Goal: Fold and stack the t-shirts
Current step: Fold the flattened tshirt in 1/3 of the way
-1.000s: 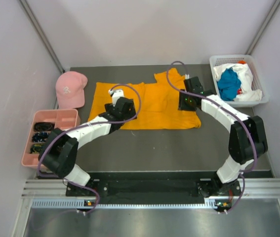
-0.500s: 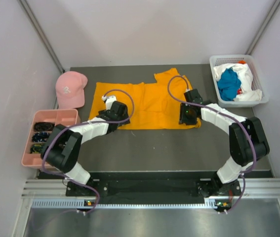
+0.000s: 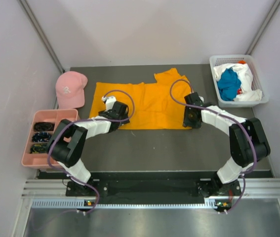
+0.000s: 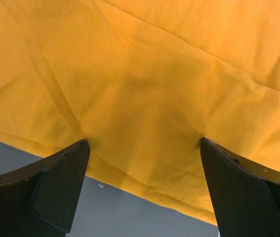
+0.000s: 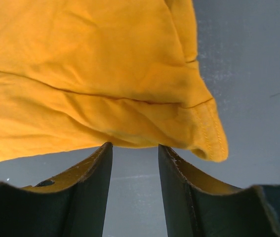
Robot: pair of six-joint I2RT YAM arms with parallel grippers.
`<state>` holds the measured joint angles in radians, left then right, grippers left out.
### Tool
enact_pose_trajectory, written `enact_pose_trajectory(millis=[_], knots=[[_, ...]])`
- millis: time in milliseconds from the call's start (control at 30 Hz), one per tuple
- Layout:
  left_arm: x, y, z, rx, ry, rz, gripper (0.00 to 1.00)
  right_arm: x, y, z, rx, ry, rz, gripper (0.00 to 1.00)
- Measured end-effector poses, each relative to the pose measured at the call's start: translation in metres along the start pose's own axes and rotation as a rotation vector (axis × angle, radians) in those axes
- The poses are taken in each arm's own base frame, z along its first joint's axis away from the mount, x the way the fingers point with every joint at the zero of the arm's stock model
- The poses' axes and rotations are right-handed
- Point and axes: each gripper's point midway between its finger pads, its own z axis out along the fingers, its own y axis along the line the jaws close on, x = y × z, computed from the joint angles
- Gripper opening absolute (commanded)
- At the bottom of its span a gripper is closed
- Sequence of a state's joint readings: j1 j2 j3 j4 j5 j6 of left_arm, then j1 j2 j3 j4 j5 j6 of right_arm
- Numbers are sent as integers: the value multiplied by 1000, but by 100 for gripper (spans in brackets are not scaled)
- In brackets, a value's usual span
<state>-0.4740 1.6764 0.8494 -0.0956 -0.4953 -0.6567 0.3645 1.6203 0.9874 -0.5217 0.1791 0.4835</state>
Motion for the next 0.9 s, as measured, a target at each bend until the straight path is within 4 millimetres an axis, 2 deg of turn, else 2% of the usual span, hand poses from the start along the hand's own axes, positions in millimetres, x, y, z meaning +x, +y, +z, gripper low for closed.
enact_pose_trajectory(millis=[233,400,900], knots=[[-2,1,1,0,-5,-13,99,0,-11,3,63,-13,23,43],[-3,1,1,0,-5,-14,99,4,-18,15,102,13,45,43],[-6,6,4,-6,-13,-29,99,-17,-33,23,140,34,135,41]])
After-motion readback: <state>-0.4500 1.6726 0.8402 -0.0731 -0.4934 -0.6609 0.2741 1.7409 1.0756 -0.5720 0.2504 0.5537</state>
